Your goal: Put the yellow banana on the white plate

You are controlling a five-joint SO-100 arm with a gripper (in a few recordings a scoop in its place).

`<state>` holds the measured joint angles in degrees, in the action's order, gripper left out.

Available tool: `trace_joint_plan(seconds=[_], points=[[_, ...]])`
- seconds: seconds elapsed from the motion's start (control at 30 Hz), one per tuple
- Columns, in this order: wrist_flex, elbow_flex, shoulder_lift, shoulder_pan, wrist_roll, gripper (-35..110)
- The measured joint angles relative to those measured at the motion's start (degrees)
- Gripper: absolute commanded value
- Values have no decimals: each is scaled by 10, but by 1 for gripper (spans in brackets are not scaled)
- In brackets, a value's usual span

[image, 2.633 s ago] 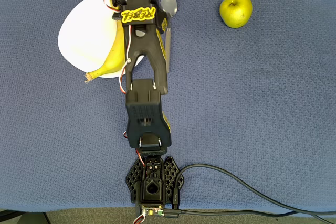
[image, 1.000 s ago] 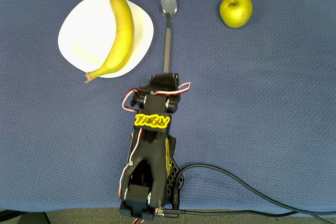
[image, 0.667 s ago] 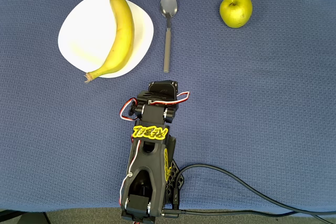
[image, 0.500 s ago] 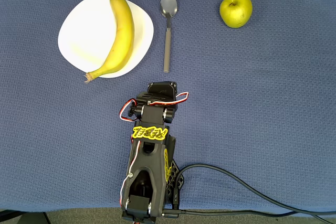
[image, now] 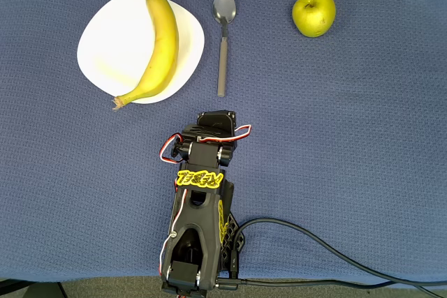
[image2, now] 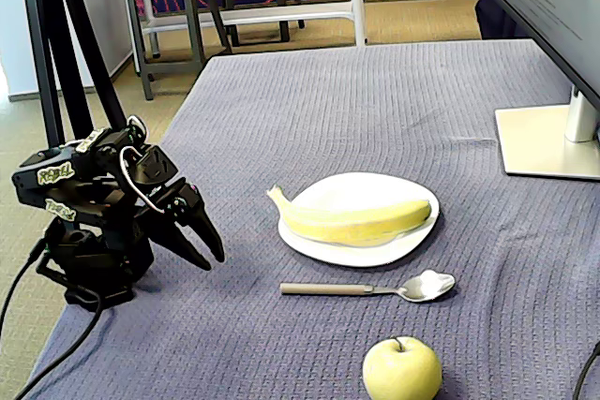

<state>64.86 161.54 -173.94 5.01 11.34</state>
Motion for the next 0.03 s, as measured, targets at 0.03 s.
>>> trace_joint_plan(seconds=[0.03], points=[[0, 0, 0, 1, 0, 0]])
